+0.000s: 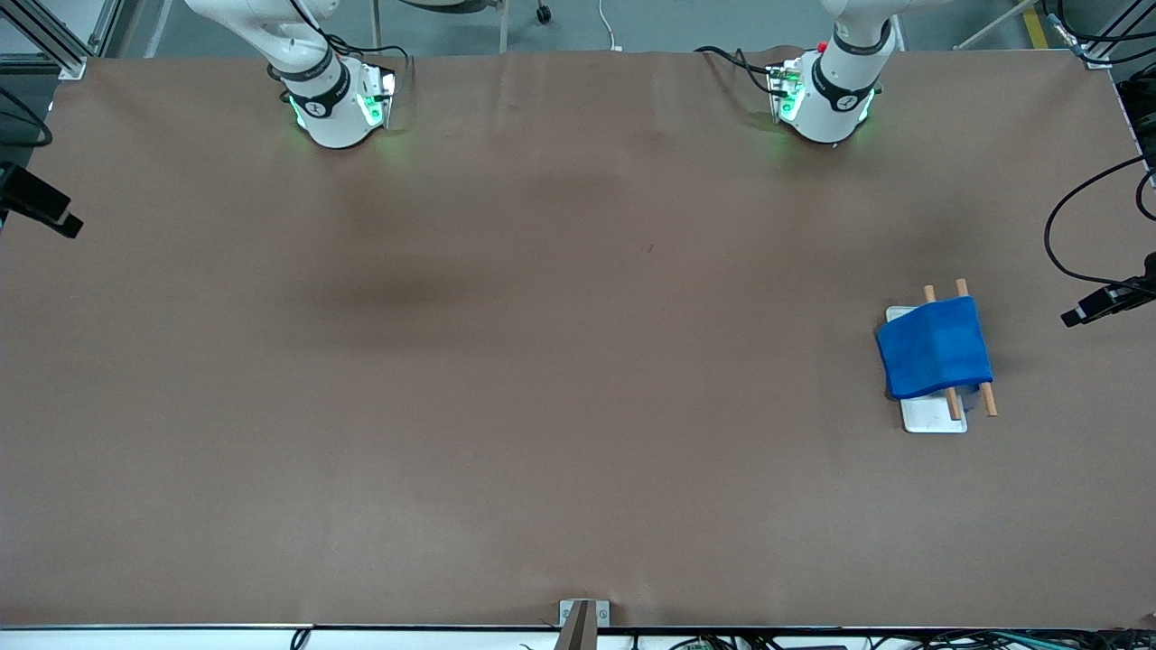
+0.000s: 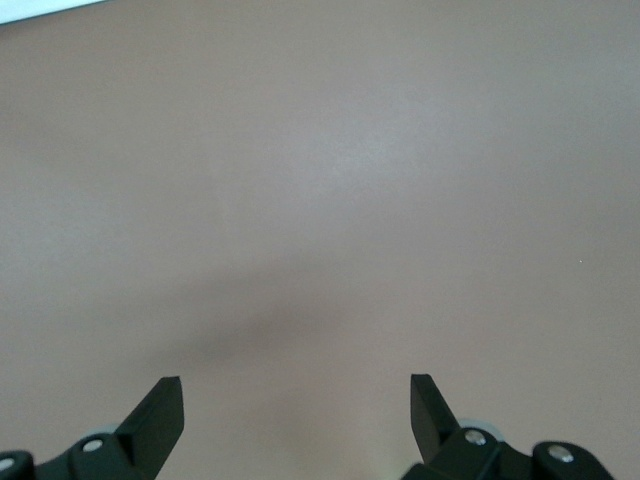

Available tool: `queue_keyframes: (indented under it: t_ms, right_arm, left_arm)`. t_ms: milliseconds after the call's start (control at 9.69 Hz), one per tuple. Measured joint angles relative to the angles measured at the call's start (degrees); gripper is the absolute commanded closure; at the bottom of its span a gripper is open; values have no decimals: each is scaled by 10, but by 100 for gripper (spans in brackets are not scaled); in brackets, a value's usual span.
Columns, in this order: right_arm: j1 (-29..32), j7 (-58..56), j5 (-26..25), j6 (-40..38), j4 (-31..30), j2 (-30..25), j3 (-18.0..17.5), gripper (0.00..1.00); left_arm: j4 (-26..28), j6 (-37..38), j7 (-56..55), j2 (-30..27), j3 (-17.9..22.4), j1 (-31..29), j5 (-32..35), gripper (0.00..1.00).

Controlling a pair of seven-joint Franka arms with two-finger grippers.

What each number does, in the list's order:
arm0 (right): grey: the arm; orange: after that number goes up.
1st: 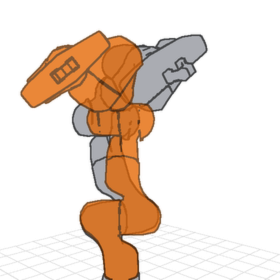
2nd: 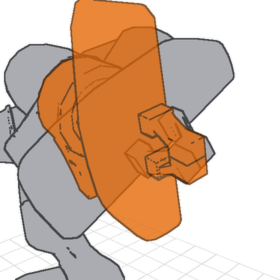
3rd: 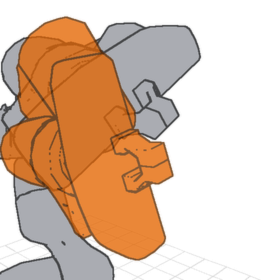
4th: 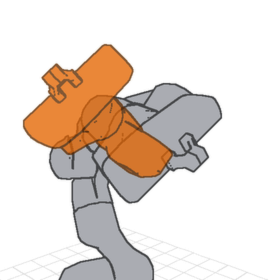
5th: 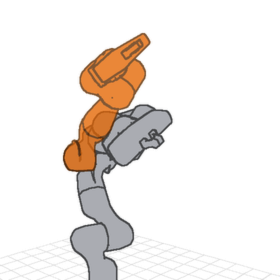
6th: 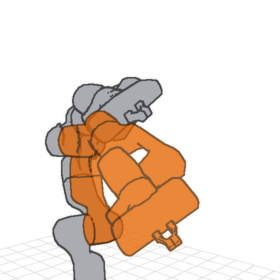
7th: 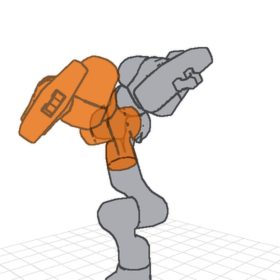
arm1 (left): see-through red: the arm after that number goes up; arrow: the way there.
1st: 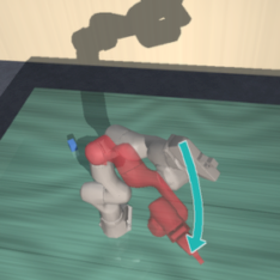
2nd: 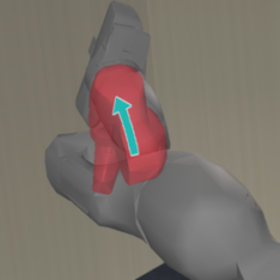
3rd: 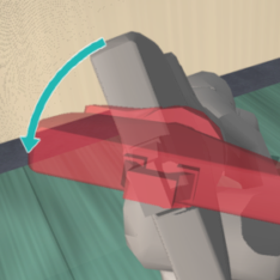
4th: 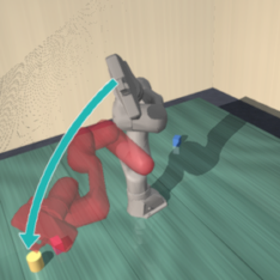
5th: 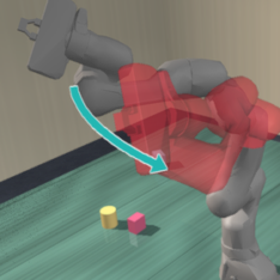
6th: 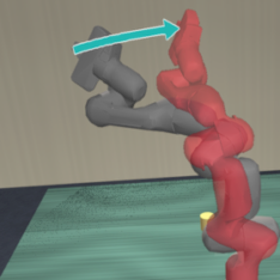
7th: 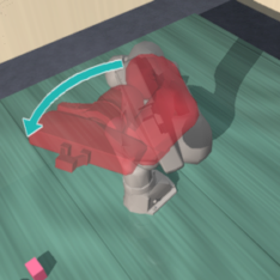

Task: Right arm passes towel to left arm to hang

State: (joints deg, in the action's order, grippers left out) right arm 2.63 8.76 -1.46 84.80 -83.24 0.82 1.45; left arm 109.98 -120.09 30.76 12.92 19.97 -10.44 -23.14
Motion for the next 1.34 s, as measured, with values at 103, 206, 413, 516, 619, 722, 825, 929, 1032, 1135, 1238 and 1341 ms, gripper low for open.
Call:
queue_keyframes:
  t_ms: [103,206,413,516,619,722,825,929,1032,1135,1238,1341]
  right_arm:
    - [1,-2,0,3,-6,3,1,0]
    - [1,-6,0,3,-6,4,1,0]
    - [3,-24,0,3,-6,4,4,0]
    - [3,-32,0,4,-6,4,12,0]
    - [4,-41,0,4,-6,4,19,0]
    - [4,-45,0,4,-6,4,22,0]
    - [4,-46,0,4,-6,4,22,0]
    - [4,-46,0,4,-6,4,22,0]
    - [4,-46,0,4,-6,4,22,0]
    - [4,-46,0,4,-6,4,22,0]
    - [4,-46,0,4,-6,4,22,0]
    - [4,-46,0,4,-6,4,22,0]
  left_arm:
    - [-10,0,16,-2,4,0,14,0]
    - [-18,0,19,-10,3,0,23,0]
    - [-22,11,-31,-51,-38,5,87,0]
    - [-22,27,-76,-77,-75,11,138,0]
    - [-23,45,-126,-100,-112,25,169,0]
    - [-28,63,-174,-114,-138,43,181,0]
    - [-44,88,-217,-121,-162,59,185,0]
    - [-78,130,-244,-123,-182,66,186,0]
    - [-123,181,-261,-124,-192,73,187,0]
    - [-168,229,-277,-125,-196,80,193,0]
    - [-200,275,-287,-128,-203,81,203,0]
    - [-218,311,-291,-136,-213,82,214,0]
